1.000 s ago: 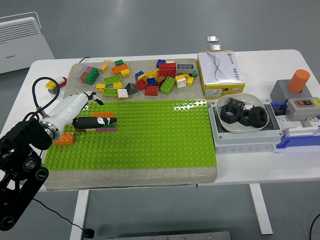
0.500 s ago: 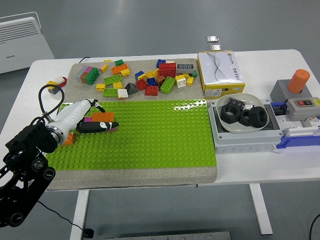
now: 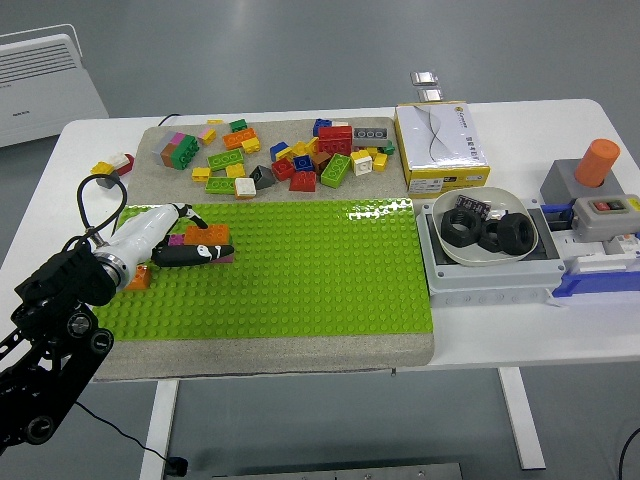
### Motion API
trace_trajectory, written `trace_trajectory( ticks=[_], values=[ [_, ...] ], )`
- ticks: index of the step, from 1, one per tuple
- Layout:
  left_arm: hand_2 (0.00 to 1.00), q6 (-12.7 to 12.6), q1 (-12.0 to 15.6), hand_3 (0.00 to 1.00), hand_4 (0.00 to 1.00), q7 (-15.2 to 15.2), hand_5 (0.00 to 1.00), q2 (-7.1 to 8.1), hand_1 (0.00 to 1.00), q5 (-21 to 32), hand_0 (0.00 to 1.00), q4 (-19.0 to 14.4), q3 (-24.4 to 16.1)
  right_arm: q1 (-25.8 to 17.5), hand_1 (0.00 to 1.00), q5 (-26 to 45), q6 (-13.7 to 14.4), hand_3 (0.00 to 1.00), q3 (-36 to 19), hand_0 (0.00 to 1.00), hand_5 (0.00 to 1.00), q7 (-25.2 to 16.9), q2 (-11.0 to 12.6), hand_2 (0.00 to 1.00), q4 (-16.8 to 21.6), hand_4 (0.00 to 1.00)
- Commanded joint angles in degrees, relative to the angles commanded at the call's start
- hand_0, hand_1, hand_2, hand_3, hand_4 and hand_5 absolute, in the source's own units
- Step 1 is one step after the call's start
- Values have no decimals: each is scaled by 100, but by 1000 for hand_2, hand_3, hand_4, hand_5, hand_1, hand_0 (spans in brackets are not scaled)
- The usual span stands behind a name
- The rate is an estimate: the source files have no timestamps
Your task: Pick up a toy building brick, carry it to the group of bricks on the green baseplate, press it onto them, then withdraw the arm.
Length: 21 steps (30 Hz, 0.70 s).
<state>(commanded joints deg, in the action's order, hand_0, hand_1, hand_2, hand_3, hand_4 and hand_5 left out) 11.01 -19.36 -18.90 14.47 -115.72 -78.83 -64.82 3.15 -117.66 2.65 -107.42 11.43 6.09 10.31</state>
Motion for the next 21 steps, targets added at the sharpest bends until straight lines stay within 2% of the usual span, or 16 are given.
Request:
trace_trajectory(
  ticks=[8, 21],
  values=[
    [963, 26, 13, 671, 998, 1, 736, -29, 985, 37, 998, 60, -13, 3, 688, 12, -1, 777, 6, 704, 998, -5, 0, 726, 0, 944],
    [962, 80, 84, 669, 998, -33, 723, -18, 984, 27, 998, -81, -48, -3, 688, 7, -4, 777, 1, 704, 998, -9, 4, 727, 0, 946]
  ],
)
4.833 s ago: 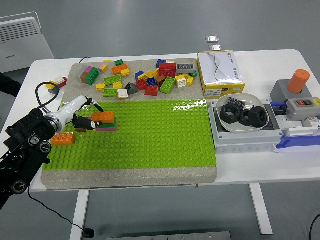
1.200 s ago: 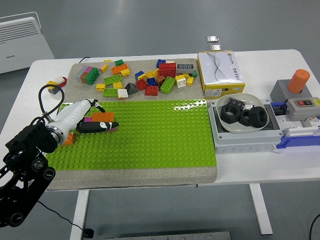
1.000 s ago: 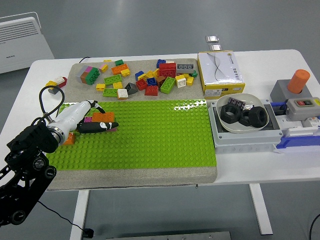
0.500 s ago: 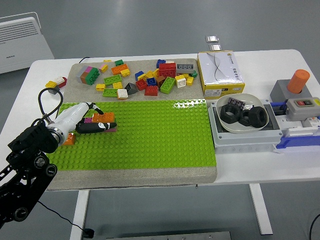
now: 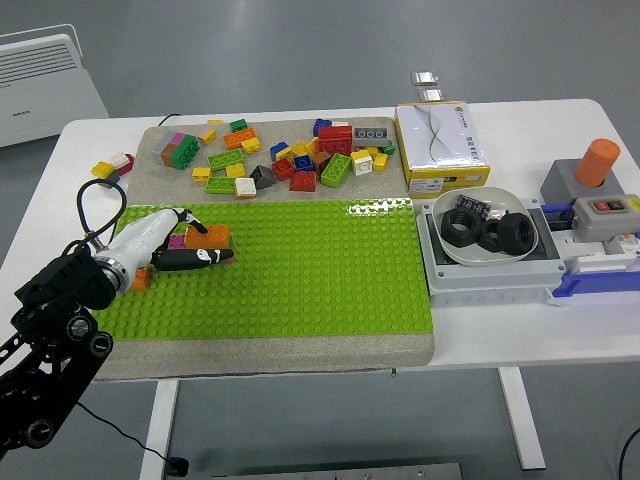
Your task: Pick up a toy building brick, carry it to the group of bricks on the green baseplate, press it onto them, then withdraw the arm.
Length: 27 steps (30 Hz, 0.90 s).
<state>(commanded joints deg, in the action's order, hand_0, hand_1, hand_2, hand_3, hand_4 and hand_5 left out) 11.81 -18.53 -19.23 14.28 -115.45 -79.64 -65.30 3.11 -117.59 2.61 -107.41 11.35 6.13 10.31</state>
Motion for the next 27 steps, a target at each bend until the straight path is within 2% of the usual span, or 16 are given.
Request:
trace_trajectory(
  ticks=[27],
  values=[
    [958, -4, 115, 666, 998, 7, 702, -49, 981, 24, 998, 5, -43, -6, 688, 74, 3, 777, 73, 708, 998, -2, -13, 728, 0, 946]
  ],
)
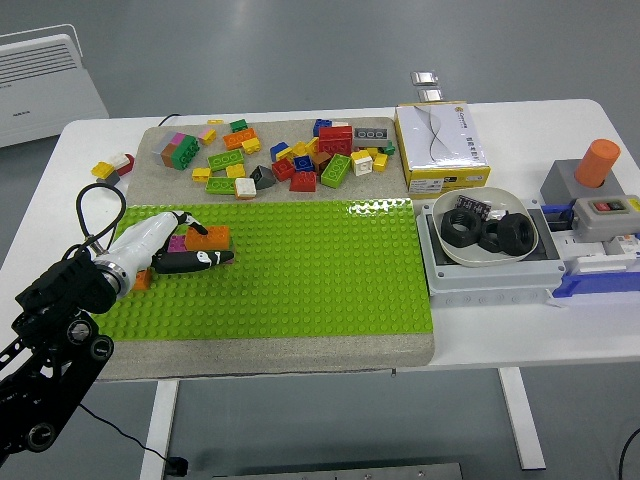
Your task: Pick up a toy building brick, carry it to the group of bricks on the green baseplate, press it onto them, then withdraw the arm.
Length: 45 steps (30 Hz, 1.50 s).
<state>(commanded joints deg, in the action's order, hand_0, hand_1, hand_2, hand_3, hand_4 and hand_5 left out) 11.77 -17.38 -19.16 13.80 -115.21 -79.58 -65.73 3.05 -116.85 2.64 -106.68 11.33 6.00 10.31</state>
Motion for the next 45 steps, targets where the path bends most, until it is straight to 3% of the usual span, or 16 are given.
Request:
trace_trajectory(
  ticks=[17, 24, 33, 34, 39, 40, 45],
  values=[
    [957, -14, 94, 672, 998, 16, 695, -45, 980, 6, 998, -18, -52, -22, 688, 21, 1, 778, 45, 705, 998, 7, -23, 732, 0, 946],
    [956, -143, 60, 666, 998, 158, 691, -11, 979, -24, 998, -49, -88, -27, 688, 20, 0, 778, 51, 706, 998, 12, -29, 732, 0, 946],
    [950, -190, 189, 655, 998, 388, 682, 16, 976, -9, 998, -447, -553, -22, 688, -21, -10, 778, 30, 706, 998, 1, -20, 733, 0, 947],
    [939, -190, 227, 639, 998, 428, 585, 4, 970, 18, 998, -508, -624, -22, 688, -25, -10, 778, 28, 706, 998, 0, -19, 732, 0, 946],
    [939, -248, 418, 639, 998, 590, 585, -79, 970, 116, 998, -729, -941, -18, 688, -99, -19, 778, -31, 706, 998, -5, -19, 732, 0, 946],
    [936, -325, 490, 594, 840, 675, 220, -79, 967, 143, 998, -735, -1066, -16, 688, -179, -30, 779, -104, 706, 998, -16, -30, 735, 0, 944],
    [936, -623, 756, 594, 840, 978, 220, 122, 967, 195, 998, -666, -1399, 2, 688, -247, -31, 779, -141, 706, 998, -26, -77, 735, 0, 944]
  ],
)
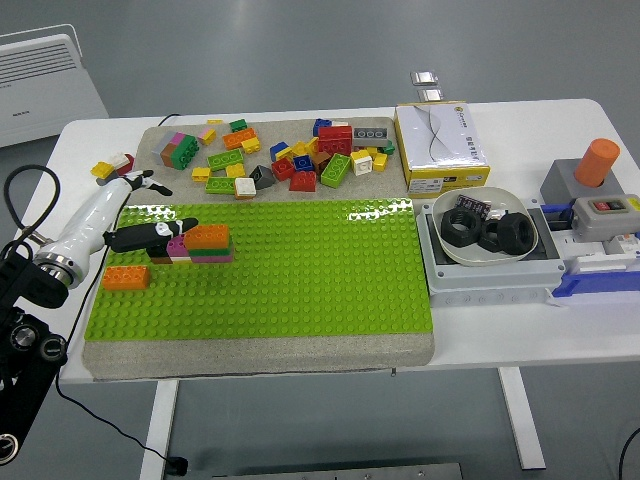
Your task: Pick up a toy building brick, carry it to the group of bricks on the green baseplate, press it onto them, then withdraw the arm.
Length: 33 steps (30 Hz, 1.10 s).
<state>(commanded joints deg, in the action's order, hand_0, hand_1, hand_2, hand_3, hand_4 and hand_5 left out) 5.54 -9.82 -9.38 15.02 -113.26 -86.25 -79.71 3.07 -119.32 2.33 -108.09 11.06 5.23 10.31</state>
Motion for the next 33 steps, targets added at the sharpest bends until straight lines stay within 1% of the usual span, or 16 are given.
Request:
trace_trajectory(
  ticks=[1, 3, 6, 7, 11, 14, 15, 24, 25, 26, 28, 30, 33],
  values=[
    [933, -30, 65, 567, 624, 33, 2, 66, 962, 2, 995, 12, -56, 5, 688, 21, 4, 779, 27, 706, 998, 1, -11, 741, 0, 935],
    [933, -46, 151, 567, 624, 49, 2, 129, 962, -7, 995, 24, -145, 12, 688, 52, 10, 779, 71, 706, 998, 5, -26, 741, 0, 935],
    [933, -25, 250, 567, 624, 16, 2, 128, 962, -51, 995, 47, -323, 27, 688, 132, 21, 779, 180, 706, 998, 12, -52, 741, 0, 935],
    [937, -21, 277, 589, 646, 6, 2, 89, 959, -70, 984, 55, -407, 38, 697, 198, 28, 783, 263, 696, 998, 18, -63, 746, 0, 923],
    [937, -7, 331, 589, 646, -21, 2, -103, 959, -125, 984, 71, -622, 80, 697, 588, 76, 783, 694, 696, 998, 66, -107, 746, 0, 923],
    [940, 29, 333, 599, 658, -68, 2, -200, 956, -161, 981, 103, -634, 102, 697, 841, 115, 788, 980, 697, 998, 110, -139, 750, 0, 919],
    [940, 39, 332, 599, 658, -78, 2, -211, 956, -167, 981, 108, -629, 106, 697, 885, 122, 788, 1027, 697, 998, 116, -144, 750, 0, 919],
    [938, 102, 324, 602, 665, -170, 2, -323, 954, -205, 978, 206, -456, 130, 698, 1930, 302, 795, 2093, 679, 998, 199, -176, 760, 0, 916],
    [938, 103, 324, 601, 670, -170, 2, -332, 953, -208, 977, 211, -444, 131, 688, 1994, 311, 804, 2164, 637, 998, 203, -176, 764, 0, 916],
    [938, 103, 324, 601, 670, -170, 2, -342, 953, -212, 977, 216, -430, 132, 688, 2063, 322, 804, 2241, 637, 998, 208, -176, 764, 0, 916],
    [938, 99, 326, 601, 670, -155, 2, -340, 953, -215, 977, 214, -403, 133, 688, 2097, 339, 804, 2296, 637, 998, 221, -172, 764, 0, 916],
    [938, 74, 340, 601, 670, -106, 2, -303, 953, -210, 977, 204, -374, 132, 688, 2070, 349, 804, 2276, 637, 998, 239, -167, 764, 0, 916],
    [935, 48, 407, 593, 667, -50, 2, -171, 950, -191, 976, 154, -318, 121, 684, 2029, 360, 805, 2218, 643, 998, 264, -167, 759, 0, 918]
  ],
)
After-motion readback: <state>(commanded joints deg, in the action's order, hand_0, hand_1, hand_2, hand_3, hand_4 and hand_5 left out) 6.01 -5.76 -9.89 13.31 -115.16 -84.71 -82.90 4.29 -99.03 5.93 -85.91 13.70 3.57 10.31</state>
